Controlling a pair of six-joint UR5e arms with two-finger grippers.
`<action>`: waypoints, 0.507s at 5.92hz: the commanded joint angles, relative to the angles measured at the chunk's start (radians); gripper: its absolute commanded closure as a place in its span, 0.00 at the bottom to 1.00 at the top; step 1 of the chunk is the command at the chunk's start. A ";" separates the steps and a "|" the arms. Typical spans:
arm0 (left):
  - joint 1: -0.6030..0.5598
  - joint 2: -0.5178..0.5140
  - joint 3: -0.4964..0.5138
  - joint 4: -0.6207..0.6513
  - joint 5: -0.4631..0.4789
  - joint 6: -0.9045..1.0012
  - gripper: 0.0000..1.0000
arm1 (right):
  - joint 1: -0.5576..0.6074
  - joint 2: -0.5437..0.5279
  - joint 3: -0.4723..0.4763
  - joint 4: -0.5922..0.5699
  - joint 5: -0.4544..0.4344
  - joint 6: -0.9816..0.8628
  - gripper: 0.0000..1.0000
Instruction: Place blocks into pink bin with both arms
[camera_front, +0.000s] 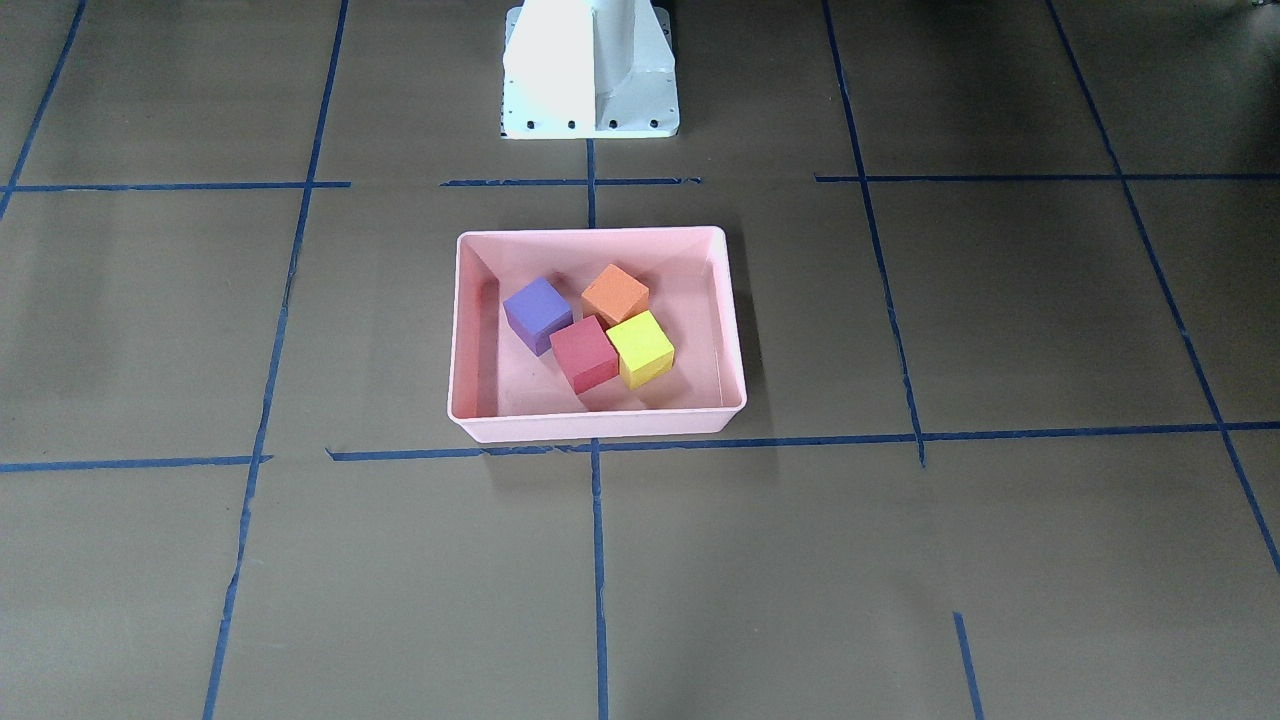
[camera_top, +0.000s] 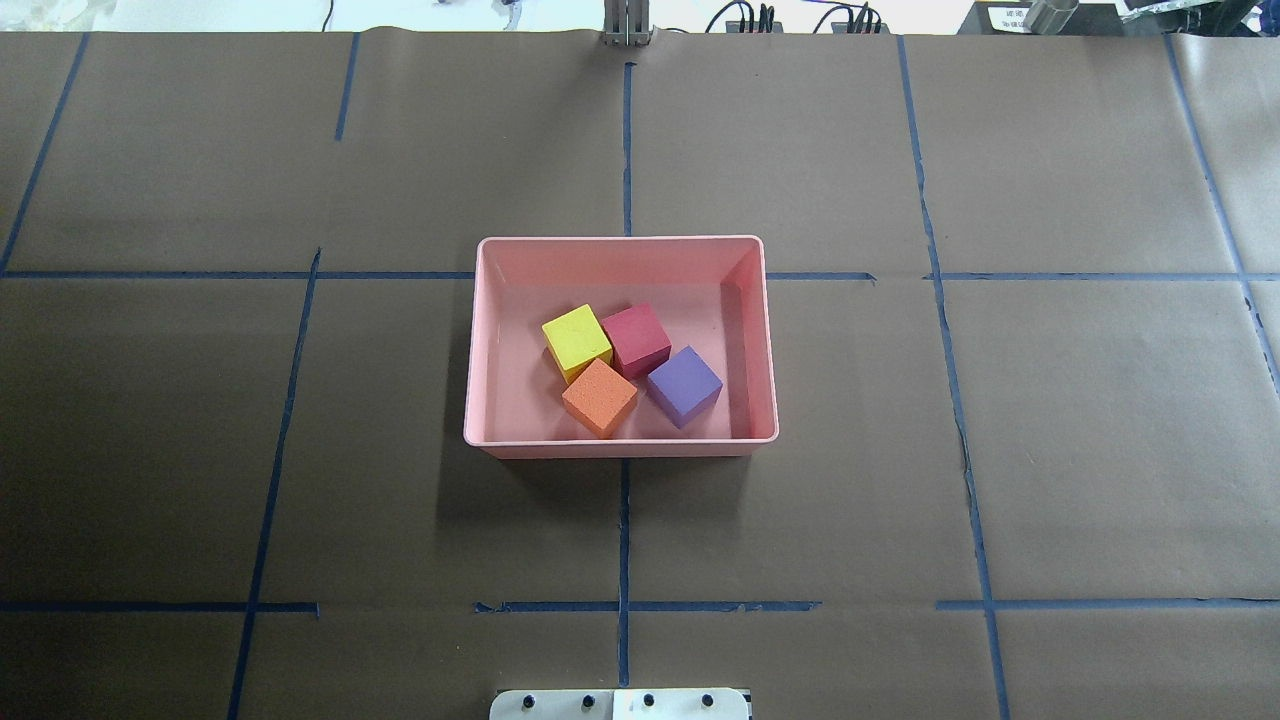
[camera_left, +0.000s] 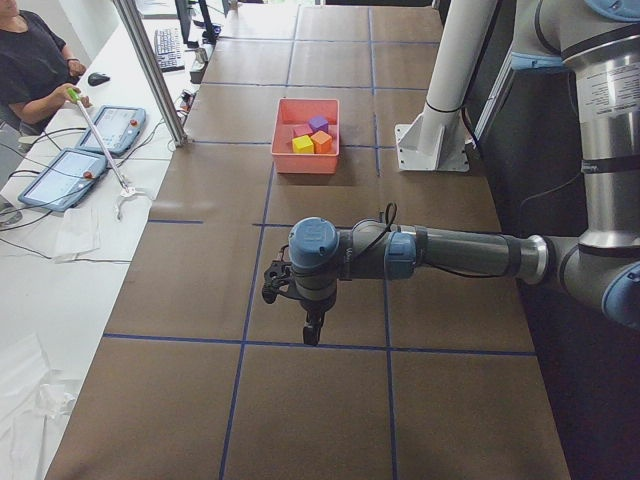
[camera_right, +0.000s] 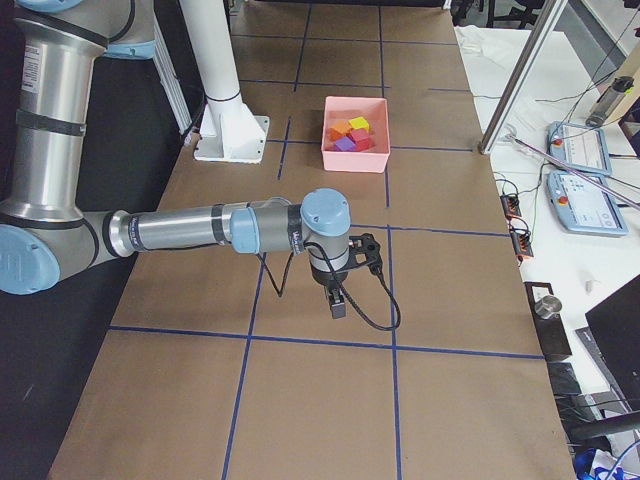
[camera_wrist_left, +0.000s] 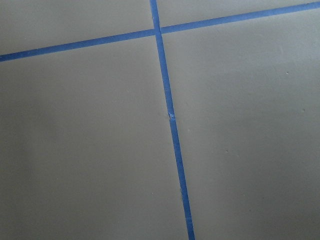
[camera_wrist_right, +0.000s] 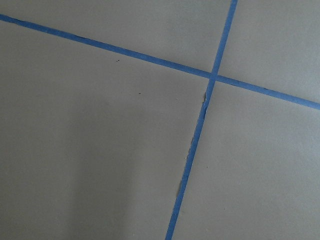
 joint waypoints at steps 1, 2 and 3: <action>0.000 0.002 -0.012 0.007 -0.011 -0.069 0.00 | 0.000 -0.011 0.031 -0.009 0.010 0.000 0.00; 0.002 0.002 0.007 0.002 -0.014 -0.085 0.00 | 0.000 -0.005 0.006 -0.009 0.007 0.002 0.00; 0.002 -0.002 0.042 -0.008 -0.019 -0.077 0.00 | 0.000 -0.011 0.001 -0.012 0.018 0.002 0.00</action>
